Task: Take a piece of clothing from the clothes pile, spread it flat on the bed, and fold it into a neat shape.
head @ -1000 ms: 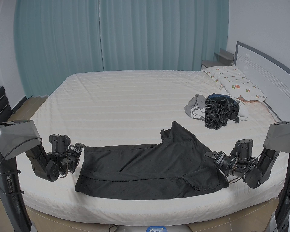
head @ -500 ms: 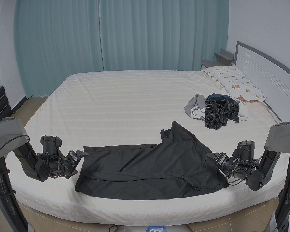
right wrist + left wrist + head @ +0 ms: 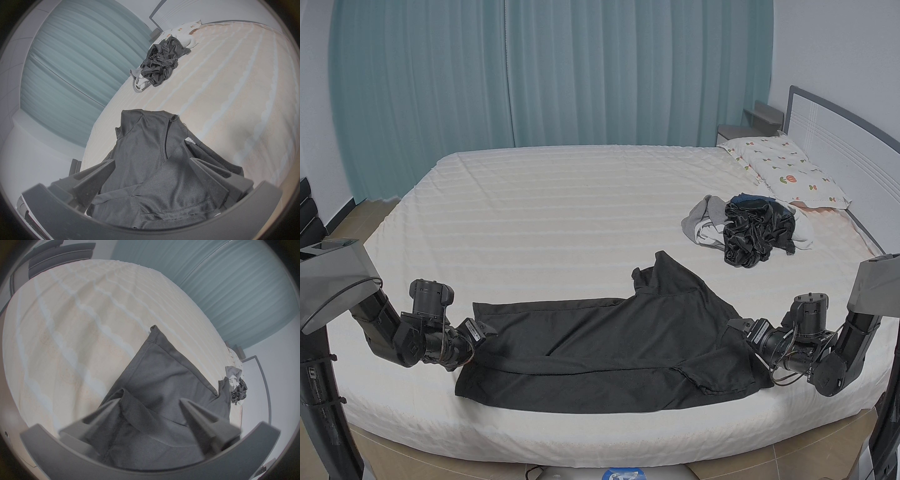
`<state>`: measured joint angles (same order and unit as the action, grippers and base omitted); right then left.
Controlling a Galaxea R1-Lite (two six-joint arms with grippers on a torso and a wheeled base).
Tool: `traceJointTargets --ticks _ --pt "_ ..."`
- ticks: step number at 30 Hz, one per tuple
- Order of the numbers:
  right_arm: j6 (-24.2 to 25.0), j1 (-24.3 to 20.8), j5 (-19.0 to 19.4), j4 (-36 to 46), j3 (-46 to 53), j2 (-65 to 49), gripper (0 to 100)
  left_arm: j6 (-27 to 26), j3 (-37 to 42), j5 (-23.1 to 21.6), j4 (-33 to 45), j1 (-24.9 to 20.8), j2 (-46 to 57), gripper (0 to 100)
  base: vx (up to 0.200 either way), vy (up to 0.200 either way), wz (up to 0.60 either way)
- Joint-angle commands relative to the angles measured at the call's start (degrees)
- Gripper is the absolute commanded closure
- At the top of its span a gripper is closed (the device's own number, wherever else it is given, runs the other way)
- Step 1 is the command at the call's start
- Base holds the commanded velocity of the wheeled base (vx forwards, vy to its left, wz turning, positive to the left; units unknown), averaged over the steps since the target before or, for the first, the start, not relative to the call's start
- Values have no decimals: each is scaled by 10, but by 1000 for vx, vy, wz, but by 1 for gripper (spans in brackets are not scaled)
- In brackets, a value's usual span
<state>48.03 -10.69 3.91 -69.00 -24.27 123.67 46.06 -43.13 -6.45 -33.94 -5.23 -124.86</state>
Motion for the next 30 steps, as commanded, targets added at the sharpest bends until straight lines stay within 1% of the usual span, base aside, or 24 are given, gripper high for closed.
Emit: traceJointTargets --ticks 1,4,7,10,15,17,21,22,23,25,30 --pt "0 2 0 0 0 4 0 2 -4 6 0 0 -17 100 0 0 0" --pt "0 1 0 0 0 3 0 12 -6 8 0 1 -16 100 0 0 0" --pt "0 2 0 0 -2 1 0 47 -11 13 -1 4 -8 100 0 0 0" --pt "0 3 0 -1 -5 1 0 58 -14 14 0 11 -4 100 0 0 0" --pt "-9 17 0 -1 -12 5 0 76 -23 15 -1 27 -6 100 0 0 0" --pt "-23 35 2 -1 -18 8 0 101 -28 14 -3 38 -7 100 0 0 0" --pt "-39 45 9 -1 -18 9 0 106 -29 14 -3 42 -12 100 0 0 0" --pt "-45 49 15 -1 -19 9 0 107 -29 13 -3 42 -13 100 0 0 0" --pt "-52 53 31 -1 -26 10 0 107 -29 13 -4 41 -13 100 0 0 0" --pt "-58 54 43 0 -33 17 0 107 -29 13 -4 39 -13 100 0 0 0" --pt "-112 64 54 0 -61 58 0 107 -28 13 -3 37 -13 100 0 0 0"
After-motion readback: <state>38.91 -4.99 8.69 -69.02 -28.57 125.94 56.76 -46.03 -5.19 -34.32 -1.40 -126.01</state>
